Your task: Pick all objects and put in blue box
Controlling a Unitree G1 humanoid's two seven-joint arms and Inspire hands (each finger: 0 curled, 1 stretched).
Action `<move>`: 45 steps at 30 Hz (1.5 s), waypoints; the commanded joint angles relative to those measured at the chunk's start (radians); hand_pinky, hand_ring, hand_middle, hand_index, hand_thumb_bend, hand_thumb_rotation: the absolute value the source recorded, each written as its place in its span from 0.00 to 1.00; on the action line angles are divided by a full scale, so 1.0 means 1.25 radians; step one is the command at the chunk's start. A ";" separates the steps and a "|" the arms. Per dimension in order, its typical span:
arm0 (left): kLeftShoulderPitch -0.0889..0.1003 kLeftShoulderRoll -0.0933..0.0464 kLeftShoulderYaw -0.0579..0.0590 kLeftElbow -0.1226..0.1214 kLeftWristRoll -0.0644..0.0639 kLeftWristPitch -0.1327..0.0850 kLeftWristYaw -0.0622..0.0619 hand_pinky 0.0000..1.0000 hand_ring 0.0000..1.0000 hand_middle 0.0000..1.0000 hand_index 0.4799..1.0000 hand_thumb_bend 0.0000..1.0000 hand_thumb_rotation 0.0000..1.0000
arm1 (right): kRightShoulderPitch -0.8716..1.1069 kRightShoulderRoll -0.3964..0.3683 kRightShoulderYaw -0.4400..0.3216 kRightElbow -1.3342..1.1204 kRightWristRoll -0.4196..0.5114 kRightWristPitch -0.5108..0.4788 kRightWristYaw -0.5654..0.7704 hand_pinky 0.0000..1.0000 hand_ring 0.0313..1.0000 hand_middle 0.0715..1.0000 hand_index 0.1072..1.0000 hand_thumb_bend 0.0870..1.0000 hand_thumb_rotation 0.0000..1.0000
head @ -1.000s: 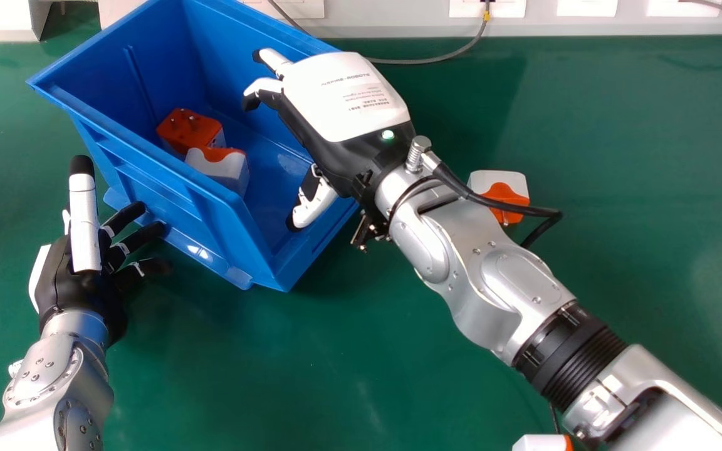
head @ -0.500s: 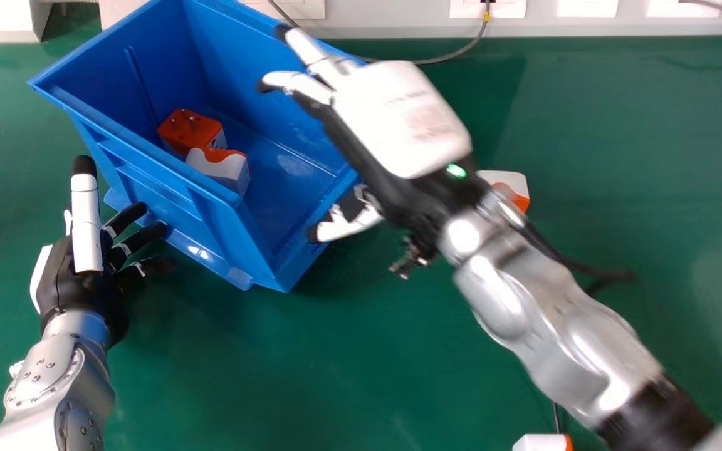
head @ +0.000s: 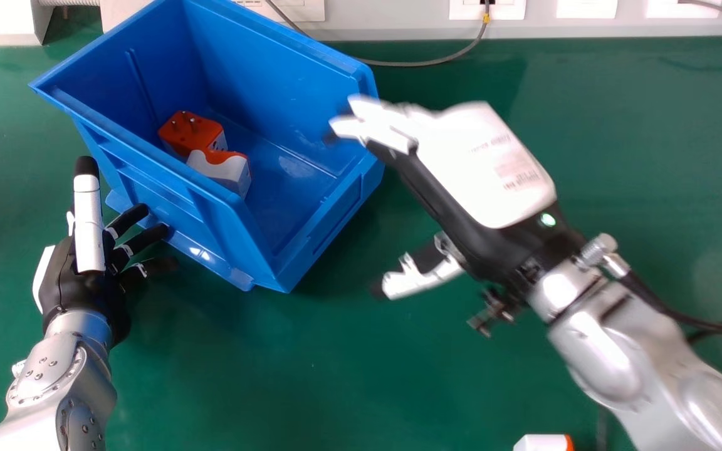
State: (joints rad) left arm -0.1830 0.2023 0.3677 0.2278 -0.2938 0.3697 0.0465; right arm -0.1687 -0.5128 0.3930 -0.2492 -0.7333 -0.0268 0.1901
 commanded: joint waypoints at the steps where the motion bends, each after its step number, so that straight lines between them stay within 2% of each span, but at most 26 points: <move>1: 0.017 -0.009 -0.005 0.014 0.007 0.031 0.009 0.64 0.73 0.83 0.78 0.85 0.93 | 0.040 -0.065 -0.083 -0.216 0.038 0.130 0.219 0.60 0.76 0.85 0.78 0.89 0.23; 3: 0.013 -0.007 -0.004 0.024 0.007 0.027 0.007 0.64 0.73 0.83 0.78 0.85 0.93 | 0.057 -0.076 -0.095 -0.266 0.033 0.192 0.301 0.62 0.77 0.86 0.80 0.89 0.25; 7: 0.005 -0.005 -0.002 0.038 0.009 0.023 0.009 0.64 0.73 0.83 0.78 0.85 0.93 | 0.068 -0.112 -0.097 -0.356 0.026 0.334 0.506 0.64 0.79 0.87 0.81 0.90 0.30; 11: 0.000 -0.006 -0.003 0.042 0.010 0.024 0.012 0.64 0.73 0.83 0.78 0.85 0.93 | 0.073 -0.141 -0.098 -0.400 0.011 0.400 0.614 0.62 0.80 0.87 0.83 0.95 0.37; 14: -0.002 -0.006 -0.005 0.041 0.010 0.026 0.013 0.64 0.72 0.83 0.78 0.85 0.93 | 0.102 -0.159 -0.120 -0.425 0.024 0.406 0.635 0.60 0.81 0.88 0.84 0.97 0.42; 18: 0.001 -0.008 -0.005 0.024 0.006 0.037 0.015 0.64 0.72 0.82 0.78 0.85 0.93 | 0.150 -0.183 -0.155 -0.451 0.041 0.400 0.648 0.61 0.85 0.90 0.87 0.99 0.46; 20: -0.003 -0.006 -0.005 0.032 0.007 0.034 0.013 0.64 0.72 0.82 0.78 0.85 0.93 | 0.172 -0.195 -0.170 -0.463 0.045 0.404 0.660 0.61 0.85 0.90 0.87 0.99 0.46; 22: -0.003 -0.005 -0.005 0.035 0.008 0.033 0.012 0.64 0.72 0.82 0.78 0.85 0.93 | 0.190 -0.204 -0.180 -0.477 0.046 0.411 0.672 0.66 0.87 0.91 0.89 0.99 0.47; 27: 0.001 -0.007 -0.006 0.018 0.008 0.041 0.016 0.64 0.72 0.82 0.78 0.85 0.93 | 0.227 -0.225 -0.193 -0.499 0.046 0.413 0.691 0.74 0.93 0.95 0.92 1.00 0.49; 34: 0.003 -0.008 -0.003 0.005 0.006 0.055 0.021 0.64 0.73 0.83 0.78 0.85 0.93 | 0.289 -0.233 -0.181 -0.522 0.013 0.400 0.683 0.78 0.95 0.97 0.94 1.00 0.50; 38: 0.003 -0.008 -0.002 -0.006 0.004 0.066 0.023 0.65 0.73 0.83 0.78 0.85 0.93 | 0.321 -0.222 -0.152 -0.517 -0.063 0.385 0.664 0.79 0.96 0.97 0.94 1.00 0.50; 42: -0.001 -0.006 0.001 0.001 0.003 0.066 0.019 0.65 0.73 0.82 0.78 0.85 0.93 | 0.369 -0.170 -0.091 -0.505 -0.211 0.360 0.625 0.79 0.95 0.97 0.94 1.00 0.49; 45: 0.002 -0.006 0.000 -0.006 0.003 0.070 0.019 0.65 0.73 0.83 0.78 0.85 0.93 | 0.409 -0.117 -0.055 -0.494 -0.316 0.337 0.588 0.78 0.95 0.97 0.93 0.99 0.47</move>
State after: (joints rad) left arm -0.1981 0.2021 0.3704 0.2192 -0.2930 0.4330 0.0677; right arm 0.3258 -0.6871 0.3143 -0.8633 -1.0709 0.4114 0.9555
